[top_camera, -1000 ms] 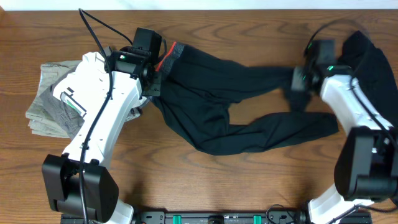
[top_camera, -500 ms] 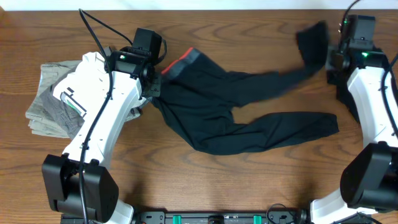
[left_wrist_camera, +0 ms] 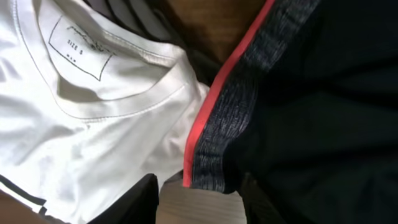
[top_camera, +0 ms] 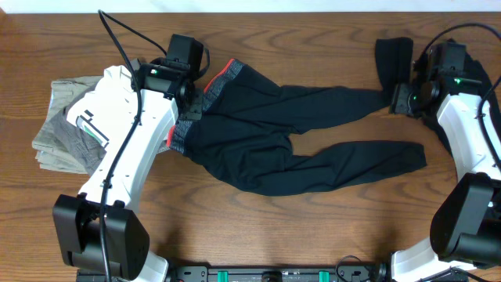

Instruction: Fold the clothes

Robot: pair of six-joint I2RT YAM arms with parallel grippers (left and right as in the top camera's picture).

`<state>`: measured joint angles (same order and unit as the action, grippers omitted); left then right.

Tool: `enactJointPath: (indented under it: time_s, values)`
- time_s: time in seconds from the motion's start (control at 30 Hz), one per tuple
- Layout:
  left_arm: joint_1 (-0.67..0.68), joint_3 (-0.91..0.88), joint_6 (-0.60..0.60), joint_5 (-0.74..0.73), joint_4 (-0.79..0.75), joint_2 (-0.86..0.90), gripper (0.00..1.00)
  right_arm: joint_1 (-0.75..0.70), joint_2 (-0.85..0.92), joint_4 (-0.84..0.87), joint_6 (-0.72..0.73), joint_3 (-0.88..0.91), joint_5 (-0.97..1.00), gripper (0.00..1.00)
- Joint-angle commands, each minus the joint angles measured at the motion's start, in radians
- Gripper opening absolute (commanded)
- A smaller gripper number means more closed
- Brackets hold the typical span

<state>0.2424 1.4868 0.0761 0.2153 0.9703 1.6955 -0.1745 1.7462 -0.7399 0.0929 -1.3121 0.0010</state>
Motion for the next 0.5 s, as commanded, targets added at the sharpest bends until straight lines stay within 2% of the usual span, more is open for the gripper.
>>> enactJointPath:
  time_s: [0.0,0.1,0.17,0.33,0.47]
  values:
    - [-0.001,0.049,-0.029,-0.08,-0.056,-0.013,0.49,-0.002,0.01,0.0,0.116,0.05,-0.127,0.66]
    - [-0.001,0.043,-0.176,-0.385,-0.165,0.005,0.5,-0.002,0.01,0.008,0.116,0.085,-0.194,0.73]
    - [-0.001,0.041,-0.214,-0.489,-0.245,0.037,0.55,-0.002,0.01,0.004,0.114,0.095,-0.201,0.74]
    - [-0.001,0.041,-0.215,-0.496,-0.406,0.176,0.61,-0.002,0.01,-0.029,0.107,0.097,-0.23,0.75]
    - [-0.001,0.041,-0.239,-0.497,-0.494,0.303,0.69,-0.002,0.01,-0.05,0.049,0.097,-0.324,0.74]
